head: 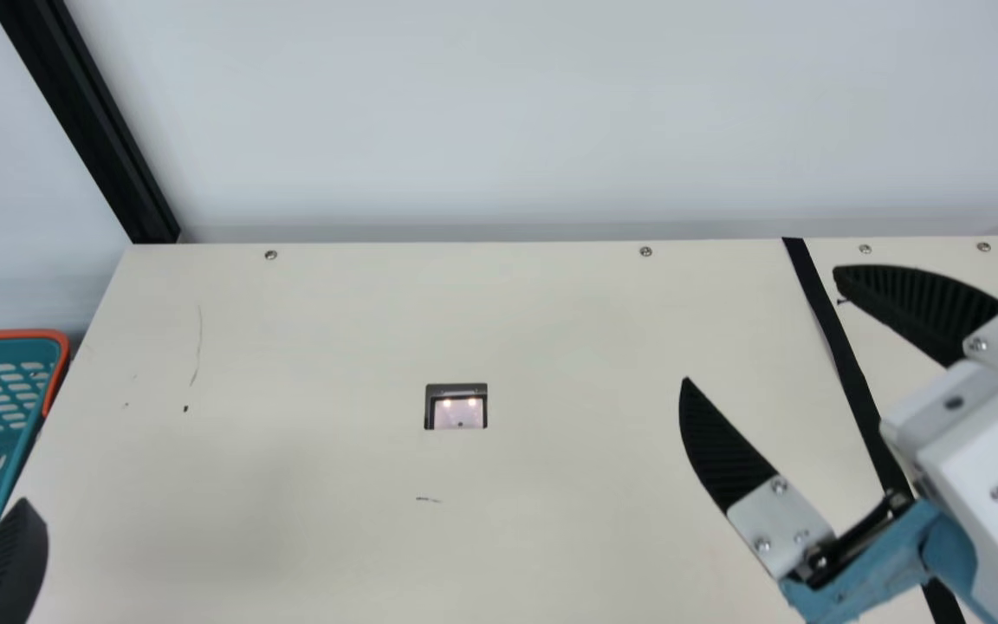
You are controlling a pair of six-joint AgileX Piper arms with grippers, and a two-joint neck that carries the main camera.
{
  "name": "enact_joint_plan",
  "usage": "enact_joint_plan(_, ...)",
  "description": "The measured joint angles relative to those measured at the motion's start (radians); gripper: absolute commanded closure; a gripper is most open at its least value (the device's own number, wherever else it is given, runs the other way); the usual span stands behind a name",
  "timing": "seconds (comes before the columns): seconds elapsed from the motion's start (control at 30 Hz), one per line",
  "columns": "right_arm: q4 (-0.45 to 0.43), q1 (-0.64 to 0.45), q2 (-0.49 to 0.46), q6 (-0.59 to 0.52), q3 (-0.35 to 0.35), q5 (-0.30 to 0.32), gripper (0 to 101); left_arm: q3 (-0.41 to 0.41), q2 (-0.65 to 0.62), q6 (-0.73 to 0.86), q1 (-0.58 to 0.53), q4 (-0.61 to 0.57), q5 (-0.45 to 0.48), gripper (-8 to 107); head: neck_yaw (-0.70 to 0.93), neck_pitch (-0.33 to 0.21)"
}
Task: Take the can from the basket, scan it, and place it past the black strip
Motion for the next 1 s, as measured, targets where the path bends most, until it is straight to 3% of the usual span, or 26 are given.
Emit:
enact_joint_plan(0.4, -0.105, 0.048, -0.214, 0.185, 0.183, -0.078, 0, 0.027, -0.101, 0.096, 0.047, -0.067, 0.072, 9, 0.000, 0.000)
enact_joint_plan(0.87, -0.114, 0.045, -0.457, 0.514, 0.410, -0.188, 0, 0.044, -0.154, 0.223, 0.120, -0.187, 0.143, 9, 0.000, 0.000)
enact_joint_plan(1.0, -0.114, 0.045, -0.470, 0.543, 0.419, -0.191, 0, 0.044, -0.154, 0.223, 0.120, -0.187, 0.143, 9, 0.000, 0.000)
